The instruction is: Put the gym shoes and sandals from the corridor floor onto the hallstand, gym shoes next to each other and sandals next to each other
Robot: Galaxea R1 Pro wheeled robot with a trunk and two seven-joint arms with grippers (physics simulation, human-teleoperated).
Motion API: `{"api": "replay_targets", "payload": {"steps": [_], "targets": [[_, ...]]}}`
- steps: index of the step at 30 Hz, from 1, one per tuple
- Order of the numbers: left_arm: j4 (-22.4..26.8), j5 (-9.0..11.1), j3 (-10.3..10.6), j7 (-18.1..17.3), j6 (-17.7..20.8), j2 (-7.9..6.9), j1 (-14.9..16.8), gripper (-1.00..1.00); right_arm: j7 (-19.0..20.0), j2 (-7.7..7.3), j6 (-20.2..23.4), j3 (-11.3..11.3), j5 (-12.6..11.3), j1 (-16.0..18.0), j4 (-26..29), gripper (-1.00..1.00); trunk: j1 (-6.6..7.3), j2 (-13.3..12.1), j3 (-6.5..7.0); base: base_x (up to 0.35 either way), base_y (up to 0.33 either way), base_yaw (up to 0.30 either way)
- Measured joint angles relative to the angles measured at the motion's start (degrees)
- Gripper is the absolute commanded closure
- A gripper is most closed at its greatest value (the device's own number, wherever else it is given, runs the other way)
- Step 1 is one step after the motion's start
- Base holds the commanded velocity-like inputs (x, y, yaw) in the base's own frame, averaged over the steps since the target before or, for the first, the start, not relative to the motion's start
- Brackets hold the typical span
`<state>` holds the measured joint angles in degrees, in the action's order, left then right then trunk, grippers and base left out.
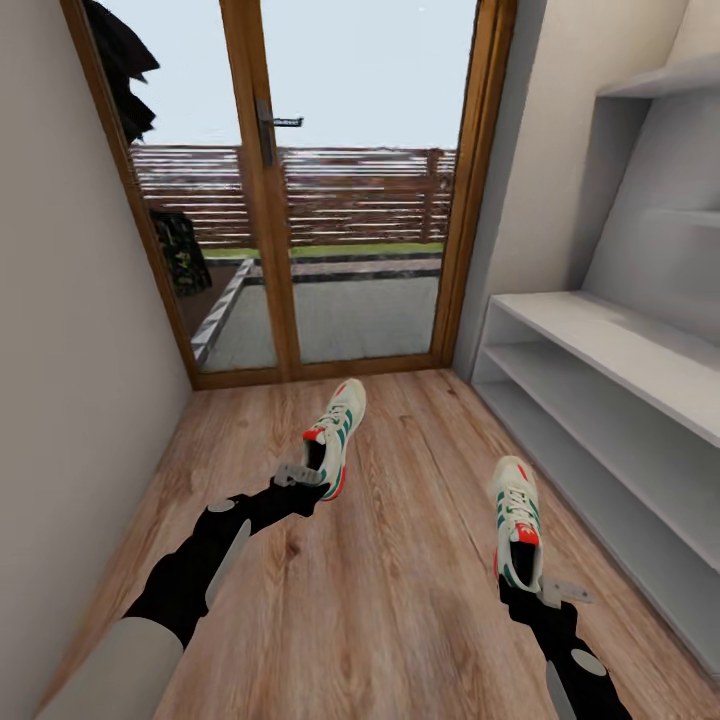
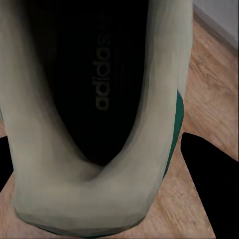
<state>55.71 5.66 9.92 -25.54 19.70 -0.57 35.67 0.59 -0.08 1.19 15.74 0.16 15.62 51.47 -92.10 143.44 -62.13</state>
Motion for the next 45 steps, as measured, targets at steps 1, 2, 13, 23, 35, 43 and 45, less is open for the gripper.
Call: {"api": "replay_targets", "payload": {"steps": [1, 2, 13, 23, 35, 43, 45], "targets": [[0.0, 0.0, 0.0, 0.0, 0.0, 0.0, 0.0, 1.0, 0.0, -0.01, 0.0, 0.0, 0.0, 0.0, 0.0, 1.0, 0.03, 0.0, 0.29, 0.0, 0.0, -0.248], [0.0, 0.0, 0.0, 0.0, 0.0, 0.01, 0.0, 1.0, 0.0, 0.0, 0.0, 0.0, 0.0, 0.0, 0.0, 1.0, 0.05, 0.0, 0.57, 0.0, 0.0, -0.247], [0.0, -0.1, 0.0, 0.0, 0.0, -0.01, 0.0, 1.0, 0.0, -0.01, 0.0, 0.0, 0.0, 0.0, 0.0, 1.0, 0.31, -0.2, 3.55, 0.0, 0.0, -0.241], [0.0, 0.1, 0.0, 0.0, 0.0, 0.01, 0.0, 1.0, 0.0, 0.0, 0.0, 0.0, 0.0, 0.0, 0.0, 1.0, 0.31, -0.2, 4.15, 0.0, 0.066, -0.183], [-0.1, 0.1, 0.0, 0.0, 0.0, 0.01, 0.0, 1.0, -0.1, 0.0, 0.0, 0.0, 0.0, 0.0, -0.1, 1.0, 0.32, -0.2, 4.55, 0.024, 0.281, -0.132], [-0.1, 0.1, 0.0, 0.0, 0.0, 0.01, 0.0, 1.0, -0.1, -0.01, 0.0, 0.0, 0.0, 0.0, -0.1, 1.0, 0.33, -0.2, 5.0, 0.192, 0.226, -0.205], [-0.1, 0.1, 0.0, 0.0, 0.0, 0.01, 0.0, 1.0, -0.1, -0.01, 0.0, 0.0, 0.0, 0.0, -0.1, 1.0, 0.32, -0.2, 5.11, 0.13, 0.096, -0.206]]}}
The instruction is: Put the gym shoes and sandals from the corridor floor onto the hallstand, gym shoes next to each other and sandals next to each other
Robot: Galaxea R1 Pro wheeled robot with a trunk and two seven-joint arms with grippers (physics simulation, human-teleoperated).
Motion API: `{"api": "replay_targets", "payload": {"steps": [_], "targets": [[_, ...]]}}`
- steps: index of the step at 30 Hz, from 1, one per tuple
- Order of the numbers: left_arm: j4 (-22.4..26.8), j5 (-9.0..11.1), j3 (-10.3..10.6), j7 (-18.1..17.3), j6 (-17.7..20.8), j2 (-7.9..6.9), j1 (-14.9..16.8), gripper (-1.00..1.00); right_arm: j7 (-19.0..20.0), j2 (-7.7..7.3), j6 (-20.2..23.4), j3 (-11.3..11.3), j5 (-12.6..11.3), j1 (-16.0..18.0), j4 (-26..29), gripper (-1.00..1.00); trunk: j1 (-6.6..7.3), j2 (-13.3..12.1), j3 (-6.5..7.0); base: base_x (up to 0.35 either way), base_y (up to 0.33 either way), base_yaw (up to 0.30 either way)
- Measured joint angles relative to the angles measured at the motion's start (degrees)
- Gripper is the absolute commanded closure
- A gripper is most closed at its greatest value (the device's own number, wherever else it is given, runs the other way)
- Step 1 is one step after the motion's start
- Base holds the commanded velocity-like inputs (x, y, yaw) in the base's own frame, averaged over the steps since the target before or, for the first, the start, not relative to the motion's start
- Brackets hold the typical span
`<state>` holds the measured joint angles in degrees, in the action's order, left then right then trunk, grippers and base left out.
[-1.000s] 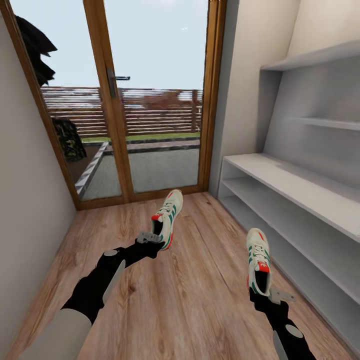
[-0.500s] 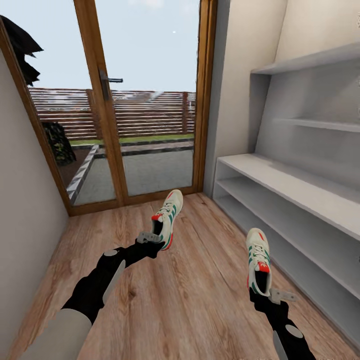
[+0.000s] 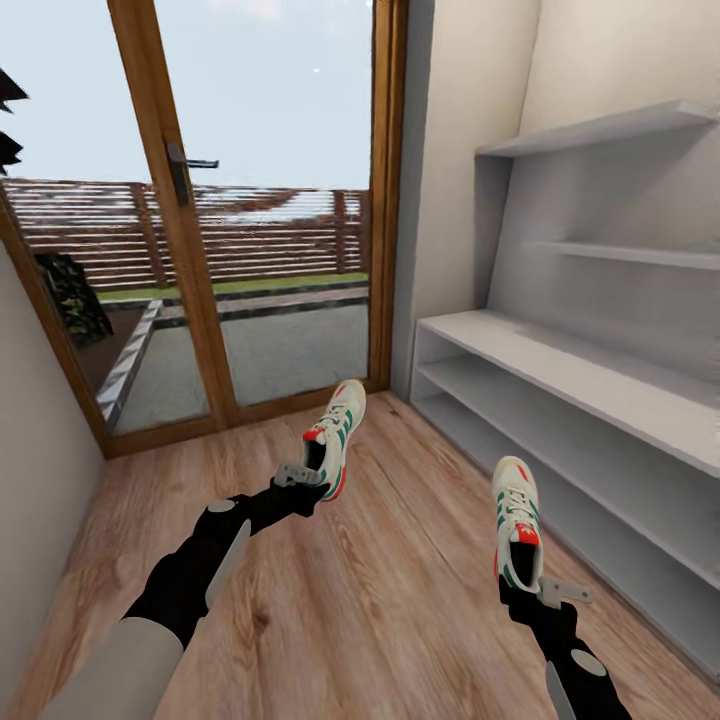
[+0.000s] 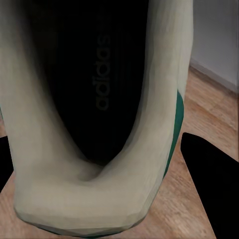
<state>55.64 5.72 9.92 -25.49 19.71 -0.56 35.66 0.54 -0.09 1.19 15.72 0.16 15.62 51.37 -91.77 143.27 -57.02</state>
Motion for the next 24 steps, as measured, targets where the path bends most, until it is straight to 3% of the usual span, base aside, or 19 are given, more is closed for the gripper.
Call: {"api": "replay_targets", "payload": {"steps": [24], "targets": [[0.0, 0.0, 0.0, 0.0, 0.0, 0.0, 0.0, 1.0, 0.0, -0.01, 0.0, 0.0, 0.0, 0.0, 0.0, 1.0, -0.02, 0.0, 1.35, 0.007, 0.016, -0.206]]}}
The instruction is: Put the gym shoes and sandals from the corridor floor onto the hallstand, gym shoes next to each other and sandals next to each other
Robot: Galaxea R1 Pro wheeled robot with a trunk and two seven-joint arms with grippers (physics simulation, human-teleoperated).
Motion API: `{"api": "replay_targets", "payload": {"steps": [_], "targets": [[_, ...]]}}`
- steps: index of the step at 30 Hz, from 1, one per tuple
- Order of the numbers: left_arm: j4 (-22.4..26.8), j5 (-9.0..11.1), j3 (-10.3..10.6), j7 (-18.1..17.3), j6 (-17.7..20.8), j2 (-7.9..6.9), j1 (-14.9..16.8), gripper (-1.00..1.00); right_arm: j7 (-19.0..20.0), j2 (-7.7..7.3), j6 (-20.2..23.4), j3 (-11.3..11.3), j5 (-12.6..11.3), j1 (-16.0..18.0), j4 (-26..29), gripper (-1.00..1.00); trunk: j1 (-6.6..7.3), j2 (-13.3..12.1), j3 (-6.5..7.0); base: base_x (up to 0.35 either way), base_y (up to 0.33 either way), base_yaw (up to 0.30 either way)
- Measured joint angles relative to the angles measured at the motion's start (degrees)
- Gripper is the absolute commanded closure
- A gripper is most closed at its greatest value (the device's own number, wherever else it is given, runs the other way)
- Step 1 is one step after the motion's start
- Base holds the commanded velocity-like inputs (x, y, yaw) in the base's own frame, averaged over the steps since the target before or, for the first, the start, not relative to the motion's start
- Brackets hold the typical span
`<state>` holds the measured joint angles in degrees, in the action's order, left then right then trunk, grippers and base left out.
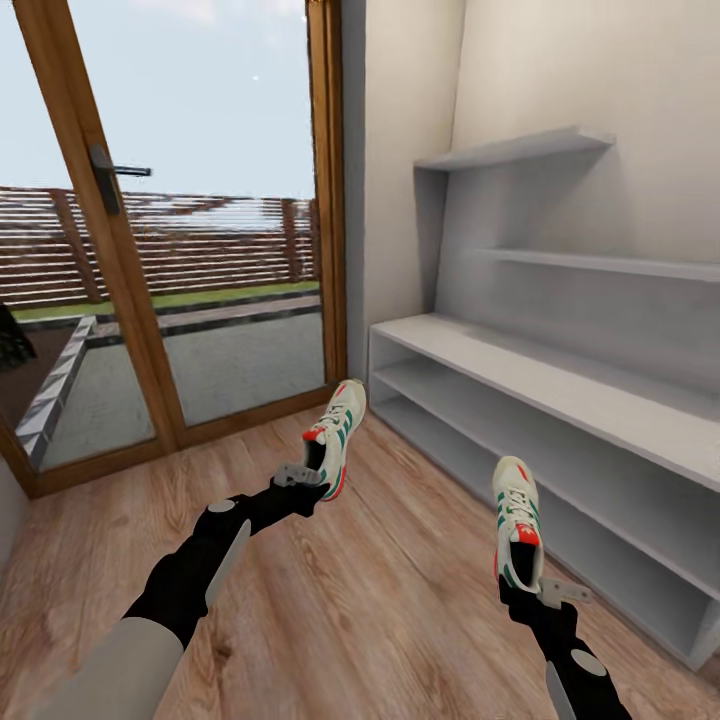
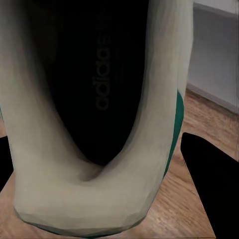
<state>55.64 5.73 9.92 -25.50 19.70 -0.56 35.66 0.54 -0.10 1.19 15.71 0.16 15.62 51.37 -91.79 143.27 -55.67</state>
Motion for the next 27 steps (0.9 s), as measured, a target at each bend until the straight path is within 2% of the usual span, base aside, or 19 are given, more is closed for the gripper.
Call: {"api": "replay_targets", "payload": {"steps": [5, 24, 27], "targets": [[0.0, 0.0, 0.0, 0.0, 0.0, 0.0, 0.0, 1.0, 0.0, 0.01, 0.0, 0.0, 0.0, 0.0, 0.0, 1.0, 0.0, 0.0, 0.28, 0.0, 0.19, -0.206], [0.0, 0.0, 0.0, 0.0, 0.0, 0.0, 0.0, 1.0, 0.0, 0.01, 0.0, 0.0, 0.0, 0.0, 0.0, 1.0, 0.0, 0.0, 1.36, 0.0, 0.008, -0.206], [0.0, 0.0, 0.0, 0.0, 0.0, 0.0, 0.0, 1.0, 0.0, 0.0, 0.0, 0.0, 0.0, 0.0, 0.0, 1.0, 0.0, 0.0, 1.53, 0.0, 0.145, -0.206]]}}
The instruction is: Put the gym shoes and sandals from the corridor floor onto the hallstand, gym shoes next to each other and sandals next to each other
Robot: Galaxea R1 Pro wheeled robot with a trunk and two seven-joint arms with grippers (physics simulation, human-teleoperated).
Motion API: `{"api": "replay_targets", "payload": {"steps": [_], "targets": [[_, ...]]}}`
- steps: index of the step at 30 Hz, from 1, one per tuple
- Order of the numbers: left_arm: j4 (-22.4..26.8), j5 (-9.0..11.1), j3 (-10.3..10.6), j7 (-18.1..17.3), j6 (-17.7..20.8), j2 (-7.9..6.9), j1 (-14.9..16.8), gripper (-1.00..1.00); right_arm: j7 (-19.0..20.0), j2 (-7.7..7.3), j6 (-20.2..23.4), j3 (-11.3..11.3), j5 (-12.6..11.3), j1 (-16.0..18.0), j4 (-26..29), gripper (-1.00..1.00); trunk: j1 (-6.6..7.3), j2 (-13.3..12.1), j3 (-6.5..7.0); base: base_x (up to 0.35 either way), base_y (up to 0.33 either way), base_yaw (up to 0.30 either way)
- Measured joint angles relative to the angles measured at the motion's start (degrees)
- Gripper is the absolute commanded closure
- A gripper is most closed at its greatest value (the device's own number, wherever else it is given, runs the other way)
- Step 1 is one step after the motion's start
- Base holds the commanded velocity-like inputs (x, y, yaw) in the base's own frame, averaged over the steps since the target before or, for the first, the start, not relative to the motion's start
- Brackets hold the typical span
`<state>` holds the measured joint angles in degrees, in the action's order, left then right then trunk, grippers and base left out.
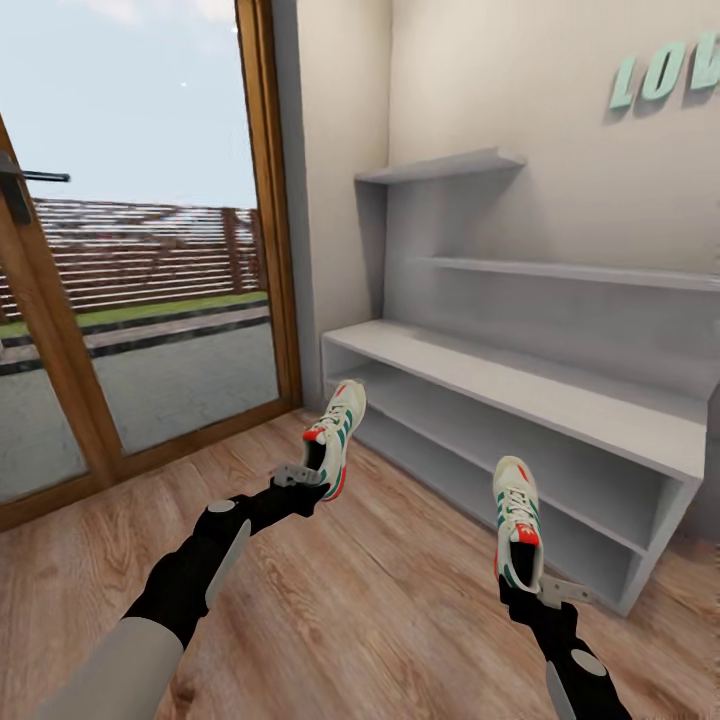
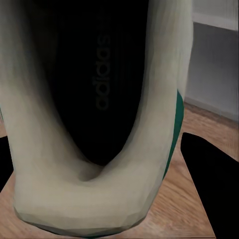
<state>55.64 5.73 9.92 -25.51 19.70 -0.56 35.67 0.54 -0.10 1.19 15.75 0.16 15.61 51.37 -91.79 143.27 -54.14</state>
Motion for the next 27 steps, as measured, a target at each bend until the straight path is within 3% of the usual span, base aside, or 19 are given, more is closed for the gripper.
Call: {"api": "replay_targets", "payload": {"steps": [27], "targets": [[0.0, 0.0, 0.0, 0.0, 0.0, 0.0, 0.0, 1.0, 0.0, 0.0, 0.0, 0.0, 0.0, 0.0, 0.0, 1.0, 0.0, 0.0, 1.53, 0.016, 0.076, -0.206]]}}
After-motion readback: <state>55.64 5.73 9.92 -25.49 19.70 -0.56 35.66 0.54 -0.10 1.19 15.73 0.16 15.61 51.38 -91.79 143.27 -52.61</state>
